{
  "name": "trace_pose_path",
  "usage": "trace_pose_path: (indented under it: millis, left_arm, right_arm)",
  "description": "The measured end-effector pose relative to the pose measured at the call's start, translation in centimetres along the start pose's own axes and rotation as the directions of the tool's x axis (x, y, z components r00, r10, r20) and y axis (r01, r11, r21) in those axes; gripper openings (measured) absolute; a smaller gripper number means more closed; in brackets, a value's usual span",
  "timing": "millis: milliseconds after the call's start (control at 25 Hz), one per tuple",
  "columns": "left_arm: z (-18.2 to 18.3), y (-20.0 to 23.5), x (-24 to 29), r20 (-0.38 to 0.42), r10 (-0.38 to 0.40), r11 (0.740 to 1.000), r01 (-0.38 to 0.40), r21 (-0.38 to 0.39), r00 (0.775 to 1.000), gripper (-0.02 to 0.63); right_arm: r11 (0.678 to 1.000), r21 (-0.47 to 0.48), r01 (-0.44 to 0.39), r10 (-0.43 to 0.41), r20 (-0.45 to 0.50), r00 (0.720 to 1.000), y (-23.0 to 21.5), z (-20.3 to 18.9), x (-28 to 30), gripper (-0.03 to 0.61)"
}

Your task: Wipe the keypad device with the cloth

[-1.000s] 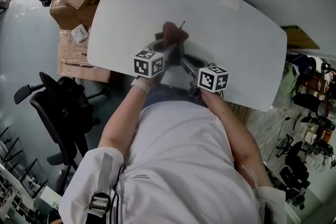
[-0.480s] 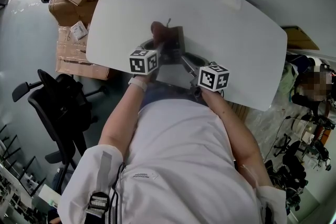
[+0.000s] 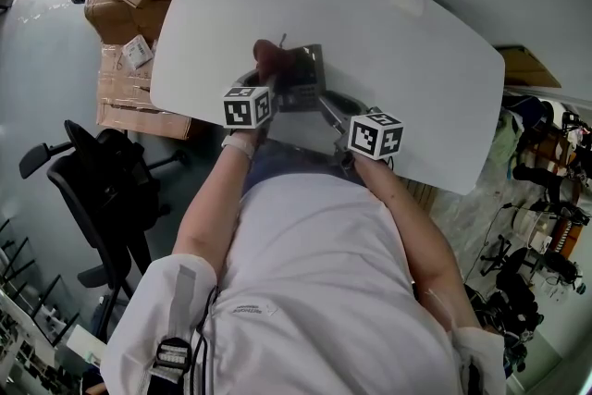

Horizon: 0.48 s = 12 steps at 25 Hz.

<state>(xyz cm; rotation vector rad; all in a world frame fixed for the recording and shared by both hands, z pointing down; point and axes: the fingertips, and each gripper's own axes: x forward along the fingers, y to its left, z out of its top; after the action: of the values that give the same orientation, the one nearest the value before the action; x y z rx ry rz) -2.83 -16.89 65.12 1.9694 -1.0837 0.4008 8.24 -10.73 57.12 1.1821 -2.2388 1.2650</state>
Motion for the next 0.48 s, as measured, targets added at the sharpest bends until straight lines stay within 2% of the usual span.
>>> trace_pose_path:
  millis: [80,160,320,480]
  left_arm:
    - [-0.2,0.6,-0.4,-0.016,0.015,1.0,-0.015,0.003,1.0,0.077]
    - [0.1,0.6,-1.1,-0.002,-0.002,1.0,0.002,-0.014,1.0,0.077]
    - [1.4,-1.7,-2.3,0.04,-0.081,0.997,0.081,-0.007,0.996,0.077]
    - [2.8,-5.9,-2.8,0.057,-0.177,0.983,0.174,0.059,0.983,0.077]
  right_arm:
    - [1.0,0.0,0.0,0.0,0.003,1.0,0.1,0.0,0.0,0.112]
    - [1.0,0.0,-0.006,0.006,0.011,1.0,0.1,0.0,0.0,0.112]
    - [1.0,0.015,-0.024,0.024,0.012,1.0,0.2,-0.1,-0.2,0.112]
    - [1.0,0.008,-0.02,0.02,-0.01,1.0,0.1,-0.6,-0.7,0.112]
